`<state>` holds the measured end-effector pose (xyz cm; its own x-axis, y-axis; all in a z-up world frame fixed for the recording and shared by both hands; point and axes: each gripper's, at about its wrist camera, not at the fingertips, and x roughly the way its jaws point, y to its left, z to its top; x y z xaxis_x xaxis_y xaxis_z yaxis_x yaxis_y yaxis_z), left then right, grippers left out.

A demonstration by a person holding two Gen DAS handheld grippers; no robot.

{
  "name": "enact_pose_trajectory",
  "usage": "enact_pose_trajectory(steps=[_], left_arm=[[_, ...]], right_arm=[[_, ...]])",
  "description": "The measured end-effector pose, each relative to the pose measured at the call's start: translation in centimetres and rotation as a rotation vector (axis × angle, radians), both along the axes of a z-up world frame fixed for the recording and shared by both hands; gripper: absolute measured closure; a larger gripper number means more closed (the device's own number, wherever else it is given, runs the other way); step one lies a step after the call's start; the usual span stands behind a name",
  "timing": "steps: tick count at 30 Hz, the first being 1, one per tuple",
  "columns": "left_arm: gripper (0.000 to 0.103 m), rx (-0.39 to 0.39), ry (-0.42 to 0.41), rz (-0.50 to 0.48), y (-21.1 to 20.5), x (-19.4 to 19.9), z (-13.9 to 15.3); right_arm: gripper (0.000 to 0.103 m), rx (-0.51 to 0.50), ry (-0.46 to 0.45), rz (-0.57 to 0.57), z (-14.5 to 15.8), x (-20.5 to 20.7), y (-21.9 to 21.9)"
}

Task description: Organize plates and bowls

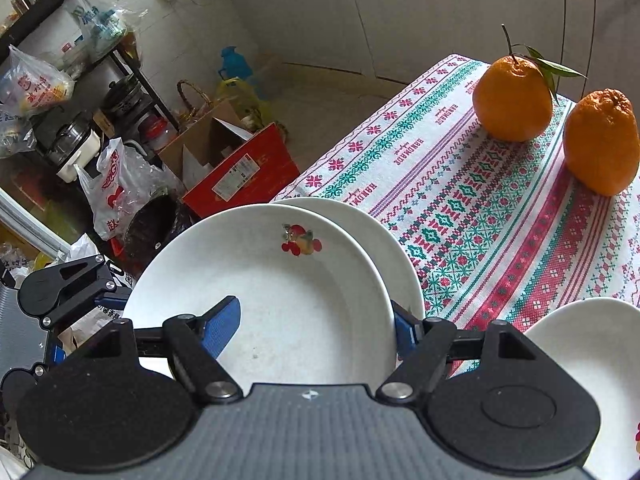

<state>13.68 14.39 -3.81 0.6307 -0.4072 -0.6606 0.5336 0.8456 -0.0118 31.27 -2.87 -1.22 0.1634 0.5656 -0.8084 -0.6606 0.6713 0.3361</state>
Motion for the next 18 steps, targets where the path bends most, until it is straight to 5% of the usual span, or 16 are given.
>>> enact_pose_trajectory(steps=[18], left_arm=[[0.014,0.004,0.019,0.02,0.4,0.4,-0.1]], right_arm=[[0.021,-0.017,0.014,-0.002,-1.4,0.3,0.4]])
